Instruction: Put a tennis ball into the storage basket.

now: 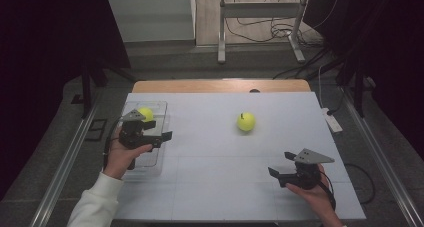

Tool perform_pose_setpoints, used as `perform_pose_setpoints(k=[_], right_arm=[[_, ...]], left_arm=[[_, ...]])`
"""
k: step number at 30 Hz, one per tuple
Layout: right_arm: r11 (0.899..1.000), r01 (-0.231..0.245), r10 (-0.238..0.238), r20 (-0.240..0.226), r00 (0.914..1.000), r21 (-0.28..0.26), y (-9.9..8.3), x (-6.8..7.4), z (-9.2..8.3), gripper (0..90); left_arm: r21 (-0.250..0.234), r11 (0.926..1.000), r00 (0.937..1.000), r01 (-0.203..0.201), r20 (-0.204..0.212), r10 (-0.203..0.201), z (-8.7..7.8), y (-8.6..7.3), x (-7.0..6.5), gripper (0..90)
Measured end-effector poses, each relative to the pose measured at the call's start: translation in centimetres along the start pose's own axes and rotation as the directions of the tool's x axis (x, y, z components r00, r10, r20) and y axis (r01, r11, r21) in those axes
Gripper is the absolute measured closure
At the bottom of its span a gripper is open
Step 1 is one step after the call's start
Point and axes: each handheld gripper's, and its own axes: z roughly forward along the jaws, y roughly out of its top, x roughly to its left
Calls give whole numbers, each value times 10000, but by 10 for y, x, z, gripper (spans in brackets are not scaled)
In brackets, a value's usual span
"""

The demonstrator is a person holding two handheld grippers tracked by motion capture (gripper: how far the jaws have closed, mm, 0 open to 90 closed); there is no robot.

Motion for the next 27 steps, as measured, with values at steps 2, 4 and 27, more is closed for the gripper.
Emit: perform_pose_setpoints(k=[2,4,27], right_arm=[[10000,10,-10,0,10000,15,0,0,0,142],[10000,16,-16,0,10000,21,0,0,0,142],[10000,56,-56,-25,10000,1,1,1,1,142]], left_arm=[[-16,10000,9999,-76,74,76,0,1,-4,160],[-38,9999,9999,-106,116,106,0,1,-5,161],[163,9982,9979,-569,332,564,18,7,-26,161]])
